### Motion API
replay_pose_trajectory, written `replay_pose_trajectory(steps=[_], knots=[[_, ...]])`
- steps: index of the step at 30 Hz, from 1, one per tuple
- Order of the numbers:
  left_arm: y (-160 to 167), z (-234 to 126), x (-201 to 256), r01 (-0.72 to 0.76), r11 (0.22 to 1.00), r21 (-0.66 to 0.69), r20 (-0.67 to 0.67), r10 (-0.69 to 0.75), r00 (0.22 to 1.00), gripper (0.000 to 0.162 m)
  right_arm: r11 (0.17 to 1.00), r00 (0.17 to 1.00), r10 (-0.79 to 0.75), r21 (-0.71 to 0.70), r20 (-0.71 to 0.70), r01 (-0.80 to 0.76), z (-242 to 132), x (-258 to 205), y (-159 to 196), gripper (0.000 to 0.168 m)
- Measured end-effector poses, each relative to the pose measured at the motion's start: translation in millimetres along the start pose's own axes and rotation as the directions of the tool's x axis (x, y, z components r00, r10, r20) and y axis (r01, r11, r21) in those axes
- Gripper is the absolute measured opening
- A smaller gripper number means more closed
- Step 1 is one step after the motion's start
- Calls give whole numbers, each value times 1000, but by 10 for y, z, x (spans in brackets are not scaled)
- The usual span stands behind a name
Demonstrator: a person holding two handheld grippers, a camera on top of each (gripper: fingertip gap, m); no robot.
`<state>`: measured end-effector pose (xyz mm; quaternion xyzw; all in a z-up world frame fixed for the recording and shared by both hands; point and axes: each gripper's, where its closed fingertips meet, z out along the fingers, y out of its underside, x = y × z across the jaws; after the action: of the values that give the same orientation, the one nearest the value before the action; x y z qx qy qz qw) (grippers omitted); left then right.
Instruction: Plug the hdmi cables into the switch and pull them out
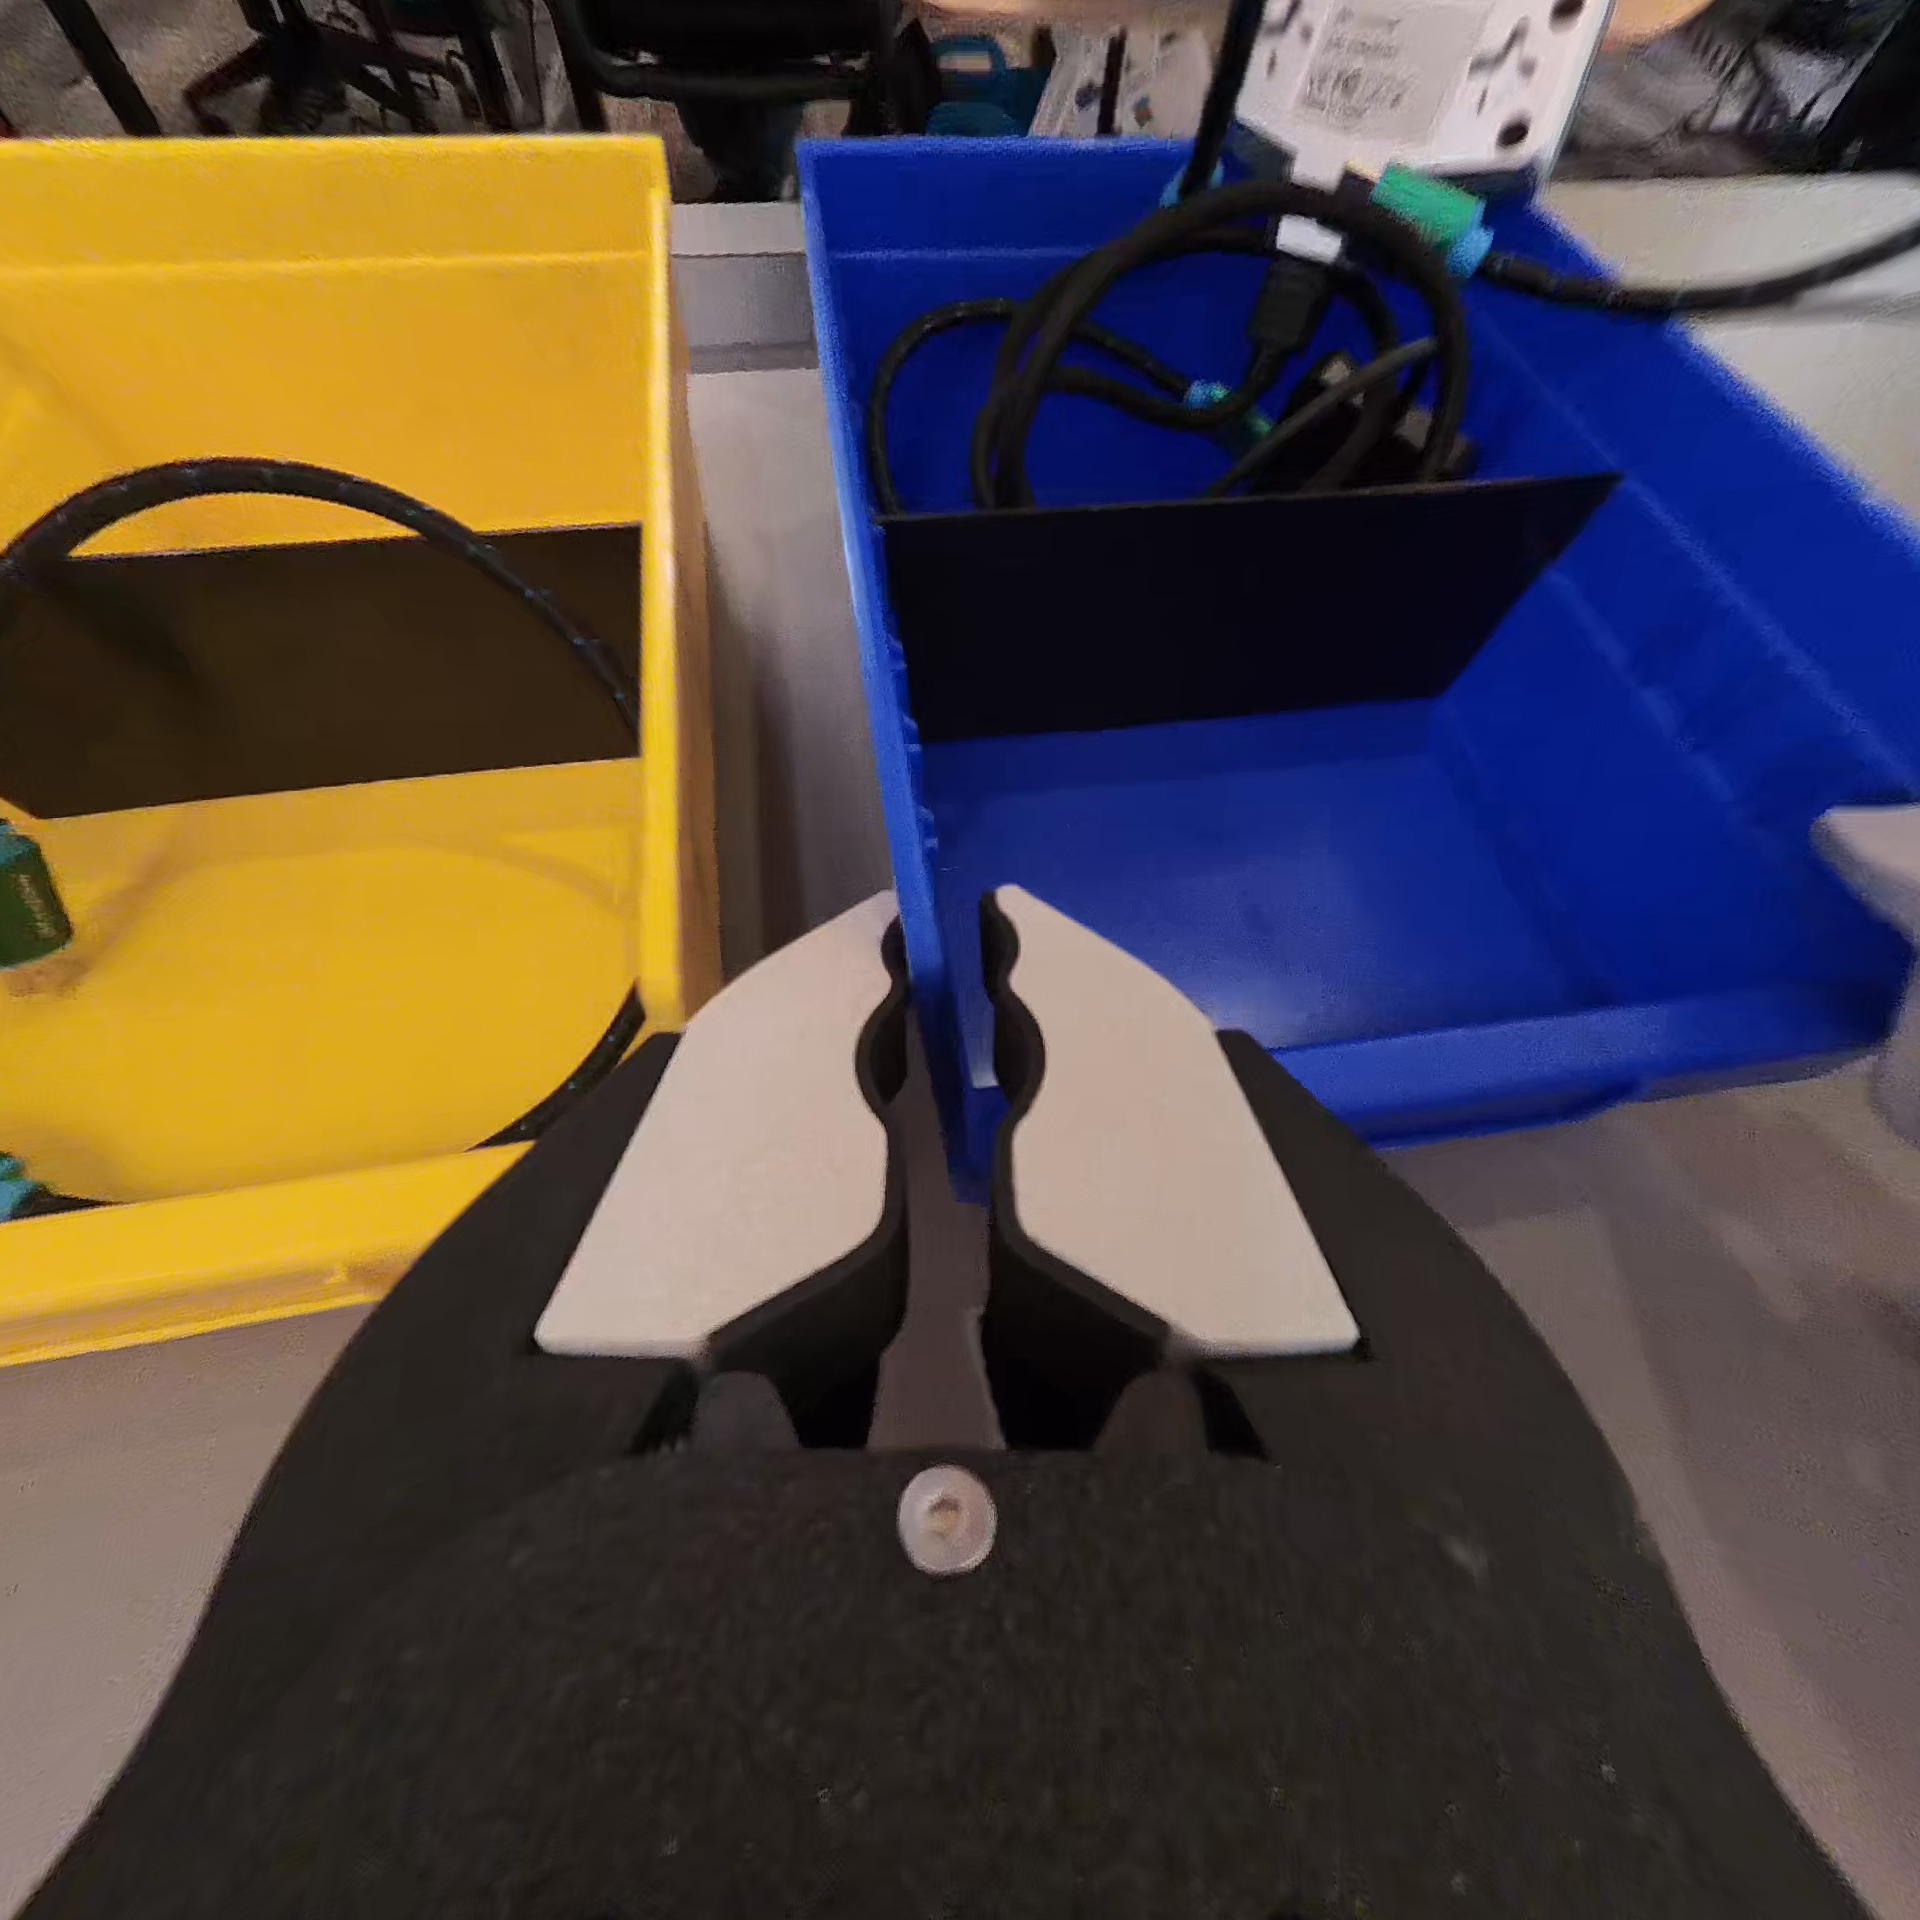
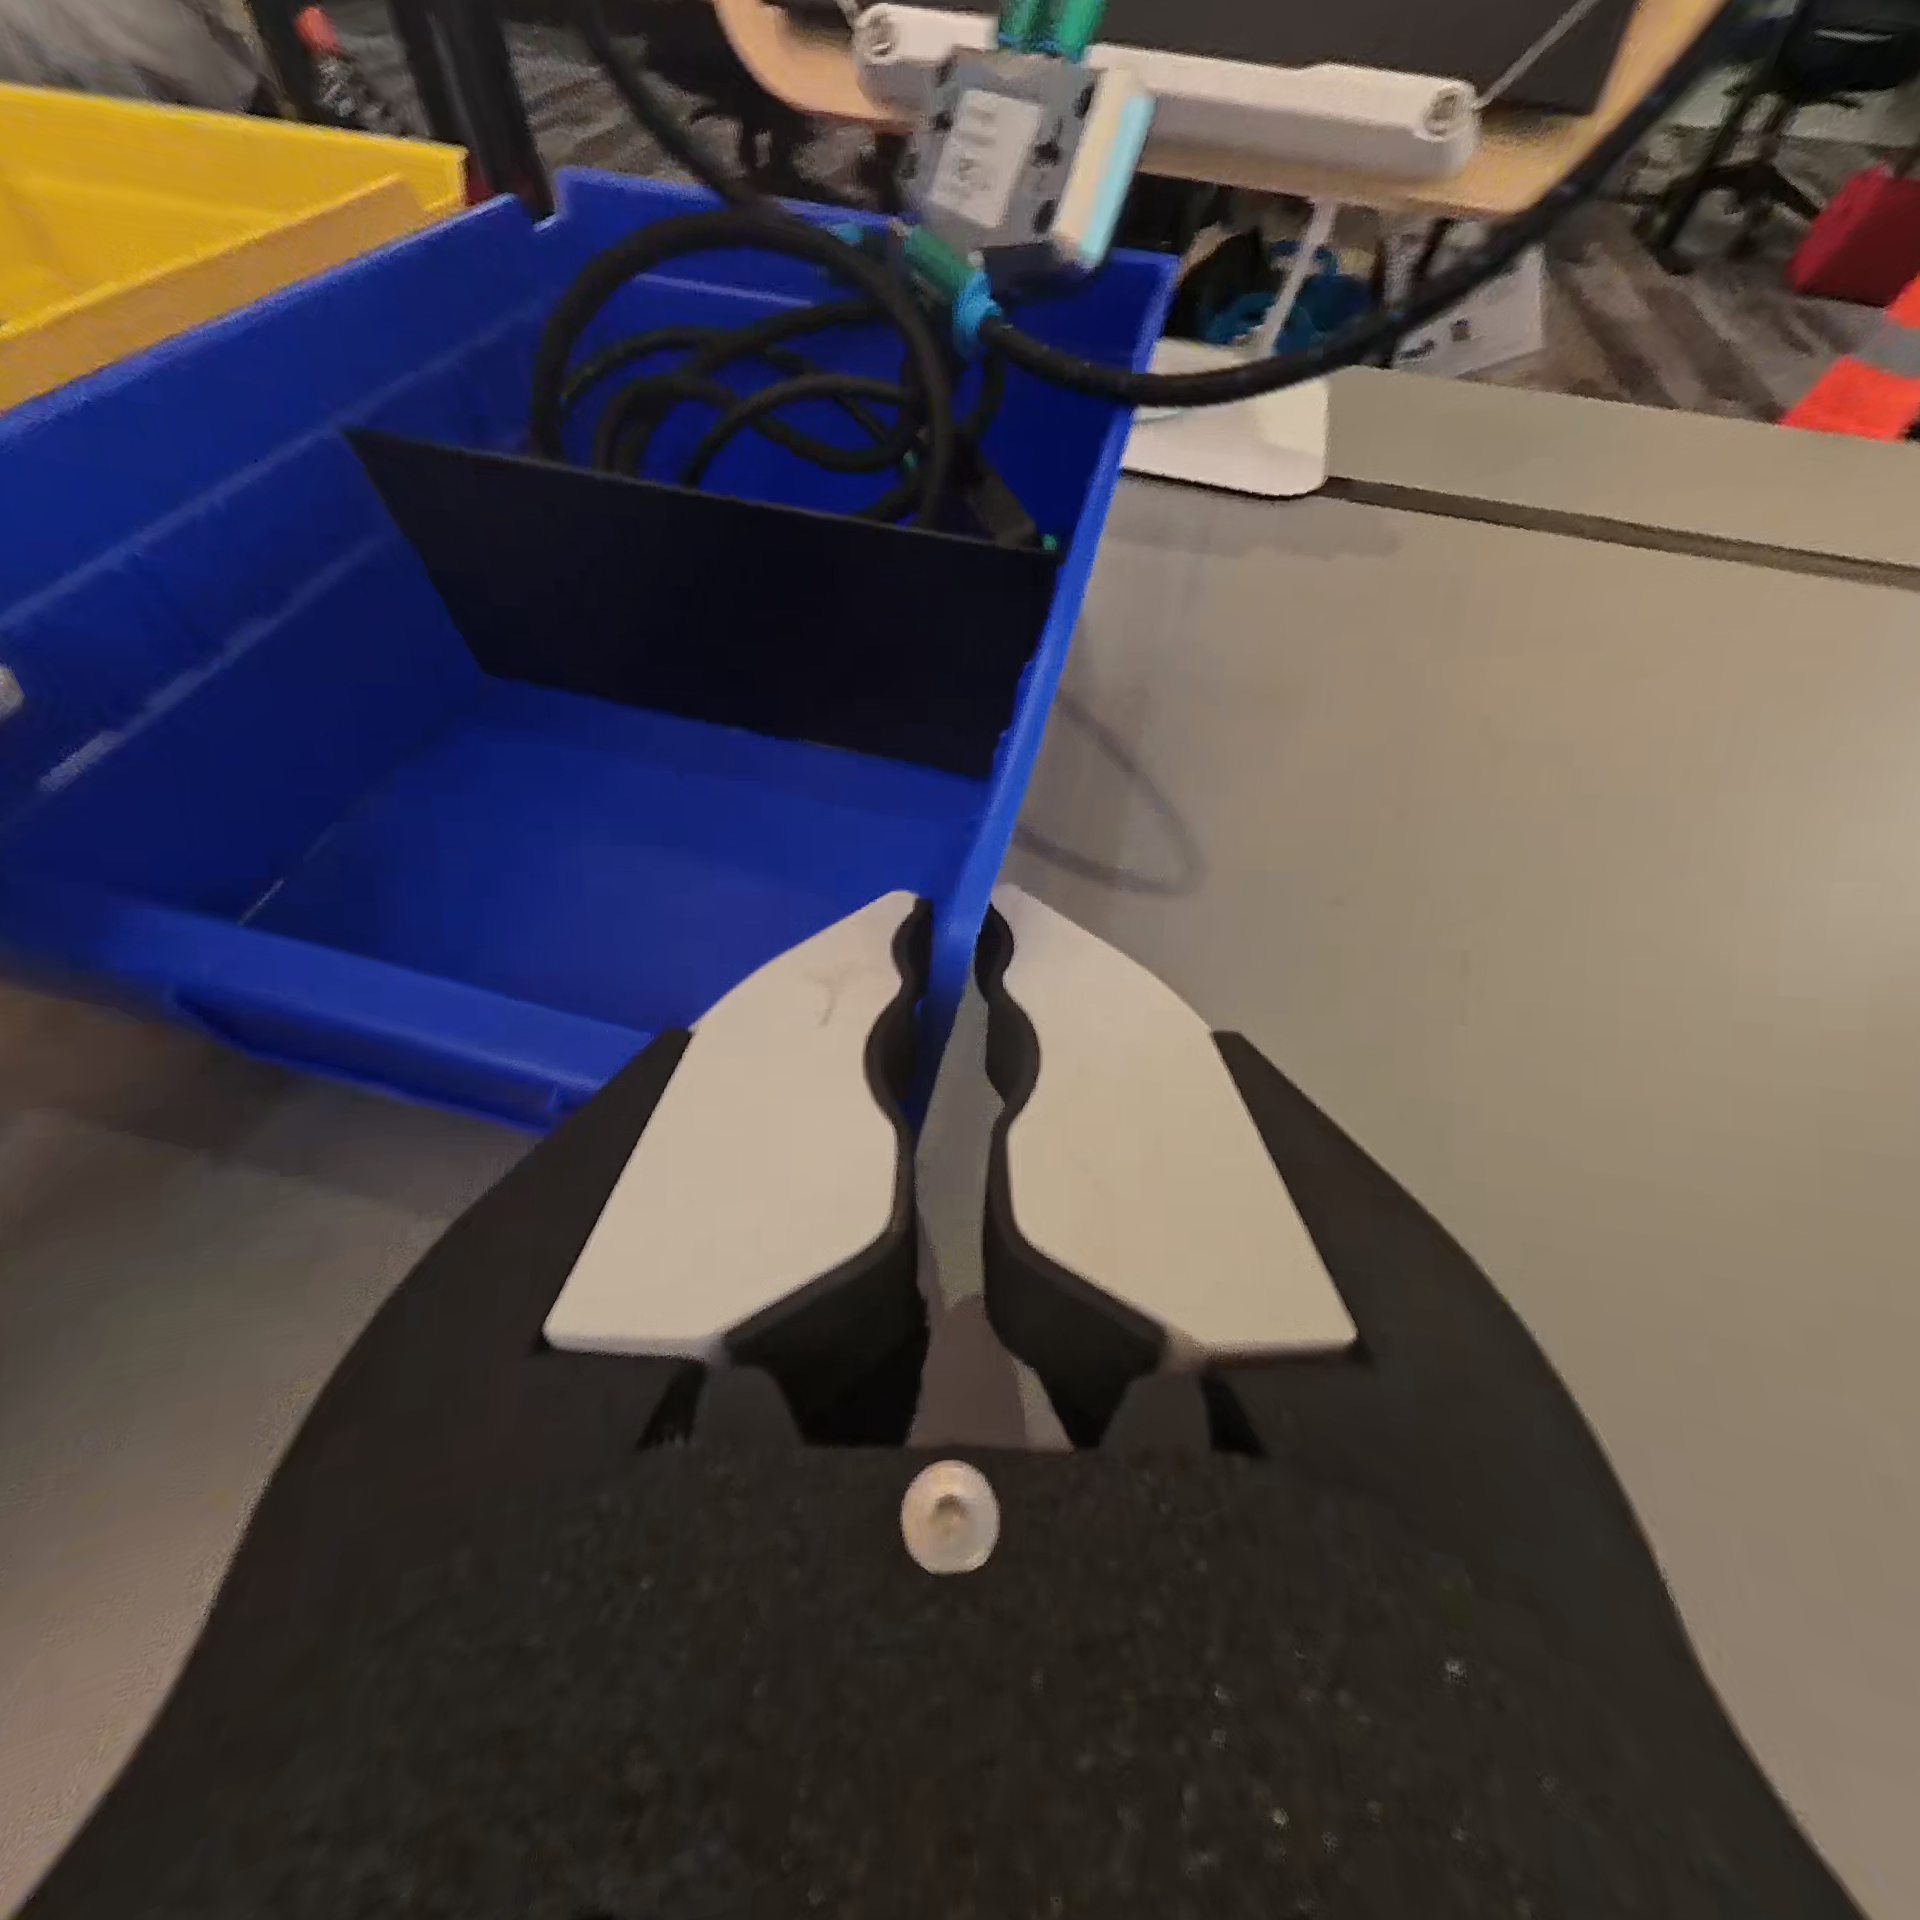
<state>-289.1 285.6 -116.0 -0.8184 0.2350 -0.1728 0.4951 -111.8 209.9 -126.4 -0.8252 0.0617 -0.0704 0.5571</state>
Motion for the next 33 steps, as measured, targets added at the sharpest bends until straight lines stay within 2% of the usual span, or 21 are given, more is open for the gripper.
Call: replay_pose_trajectory(steps=[1, 3, 5, 8, 10, 12, 16, 20, 23, 24, 25, 28, 33], knots=[[-57, -74, -6, 21, 999, 26, -11, -21, 1000, 15, 1000, 999, -24, -10, 48, 24, -26, -33, 1, 10], [-154, -278, -20, 47, 996, 78, -44, -44, 998, 25, 997, 990, -77, 7, 119, 76, -153, -50, -22, 31], [-169, -528, -137, 36, 992, 121, -47, -31, 998, 33, 992, 980, -125, 30, 153, 122, -340, -1, -16, 39], [29, -878, -644, 2, 994, 105, 44, -7, 999, 50, 988, 961, -157, 41, 227, 152, -649, 16, 105, 47], [271, -1036, -1193, 5, 1000, 20, 161, -8, 987, 42, 980, 949, -200, 40, 245, 196, -836, 46, 247, 44], [434, -1125, -1673, 37, 998, -44, 215, -27, 976, 42, 974, 936, -225, 30, 271, 225, -1019, 32, 361, 43], [447, -1061, -2301, 56, 997, -54, 241, -42, 970, 42, 956, 906, -285, 26, 314, 292, -1209, -171, 409, 47], [252, -719, -2416, 21, 999, -33, 166, -15, 986, 45, 949, 879, -297, 10, 373, 316, -1225, -484, 495, 48], [184, -437, -2477, -33, 998, -56, 177, 42, 983, 44, 956, 858, -236, -50, 456, 289, -1235, -750, 632, 48], [202, -371, -2478, -29, 997, -76, 167, 41, 985, 28, 959, 851, -211, -65, 481, 274, -1243, -837, 650, 47], [215, -339, -2456, -5, 996, -86, 144, 17, 989, 5, 961, 843, -195, -74, 501, 266, -1252, -922, 654, 47], [254, -411, -2396, 94, 993, -75, 99, -87, 991, 3, 961, 829, -202, -58, 522, 271, -1235, -1156, 569, 42], [471, -832, -2188, 156, 988, -14, 119, -154, 981, 5, 964, 844, -221, -23, 488, 266, -1014, -1600, 337, 43]])
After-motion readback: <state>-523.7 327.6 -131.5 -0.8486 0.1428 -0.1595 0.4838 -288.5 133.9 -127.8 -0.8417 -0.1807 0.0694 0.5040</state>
